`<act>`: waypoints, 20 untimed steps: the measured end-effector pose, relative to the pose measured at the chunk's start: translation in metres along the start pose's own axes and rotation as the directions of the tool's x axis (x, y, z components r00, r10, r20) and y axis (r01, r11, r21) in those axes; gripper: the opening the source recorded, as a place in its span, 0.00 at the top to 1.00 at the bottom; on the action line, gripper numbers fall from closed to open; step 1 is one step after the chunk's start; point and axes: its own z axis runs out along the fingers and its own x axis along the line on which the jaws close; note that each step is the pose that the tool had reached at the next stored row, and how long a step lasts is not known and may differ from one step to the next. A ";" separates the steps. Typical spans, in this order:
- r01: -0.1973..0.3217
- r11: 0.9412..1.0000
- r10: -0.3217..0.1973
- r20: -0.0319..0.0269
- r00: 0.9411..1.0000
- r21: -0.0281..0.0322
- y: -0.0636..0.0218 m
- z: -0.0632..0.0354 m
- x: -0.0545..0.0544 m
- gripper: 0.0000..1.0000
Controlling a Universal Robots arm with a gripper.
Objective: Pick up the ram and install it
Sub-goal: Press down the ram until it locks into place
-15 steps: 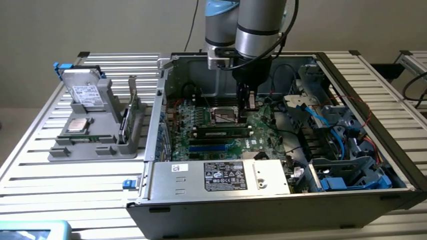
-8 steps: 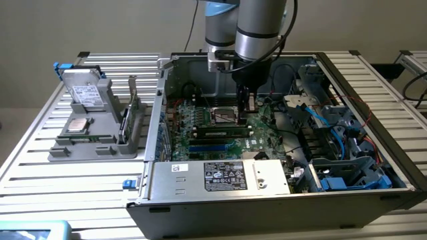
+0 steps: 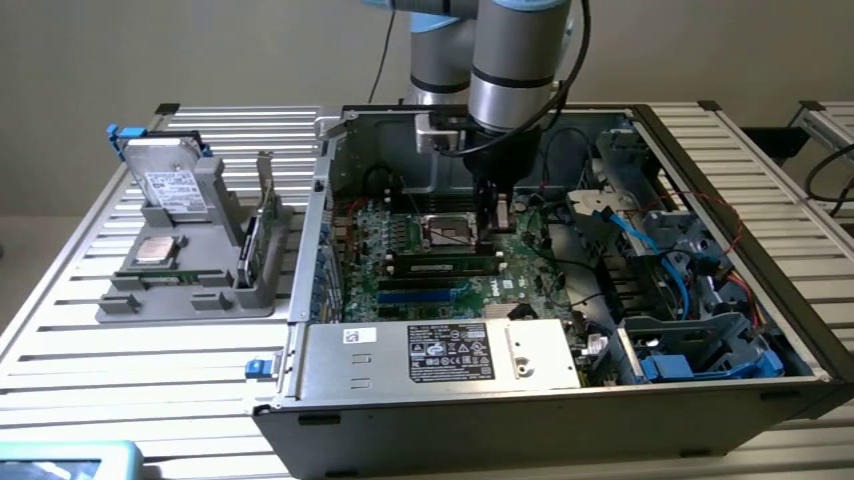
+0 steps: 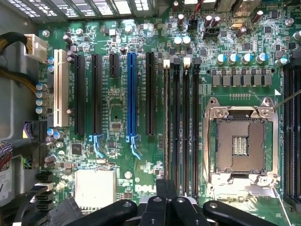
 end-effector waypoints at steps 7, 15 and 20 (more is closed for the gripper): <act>-0.008 1.000 0.008 0.000 1.000 0.011 0.0030 0.0055 -0.001 0.89; -0.012 1.000 0.012 0.000 1.000 0.014 0.0036 0.0080 -0.004 0.89; -0.013 1.000 0.013 0.001 1.000 0.015 0.0036 0.0099 -0.004 0.89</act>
